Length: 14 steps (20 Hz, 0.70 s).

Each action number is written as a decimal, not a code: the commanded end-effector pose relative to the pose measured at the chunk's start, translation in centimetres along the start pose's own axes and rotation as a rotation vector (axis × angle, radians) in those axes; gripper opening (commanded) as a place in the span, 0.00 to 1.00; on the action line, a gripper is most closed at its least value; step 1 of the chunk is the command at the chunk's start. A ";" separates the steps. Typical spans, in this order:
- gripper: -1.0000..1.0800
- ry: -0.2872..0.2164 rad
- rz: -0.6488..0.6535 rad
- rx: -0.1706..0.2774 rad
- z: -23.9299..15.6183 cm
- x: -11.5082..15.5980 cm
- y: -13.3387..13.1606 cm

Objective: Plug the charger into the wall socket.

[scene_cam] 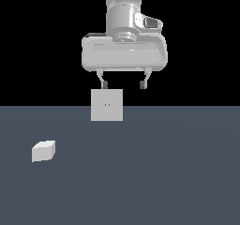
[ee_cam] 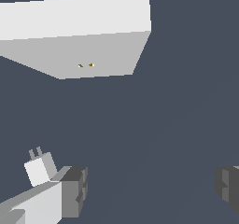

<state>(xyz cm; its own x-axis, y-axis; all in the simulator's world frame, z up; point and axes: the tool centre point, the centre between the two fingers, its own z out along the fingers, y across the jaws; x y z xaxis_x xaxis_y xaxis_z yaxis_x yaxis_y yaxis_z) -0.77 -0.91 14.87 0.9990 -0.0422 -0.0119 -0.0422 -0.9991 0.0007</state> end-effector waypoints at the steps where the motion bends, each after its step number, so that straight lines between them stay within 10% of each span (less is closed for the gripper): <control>1: 0.96 0.000 0.000 0.000 0.0 0.0 0.0; 14: 0.96 0.051 -0.047 0.009 1.0 -0.8 -2.1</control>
<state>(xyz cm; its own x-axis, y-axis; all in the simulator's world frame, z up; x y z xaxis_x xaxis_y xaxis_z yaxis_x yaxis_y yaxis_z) -1.30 0.78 14.07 0.9996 -0.0052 0.0295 -0.0050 -1.0000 -0.0060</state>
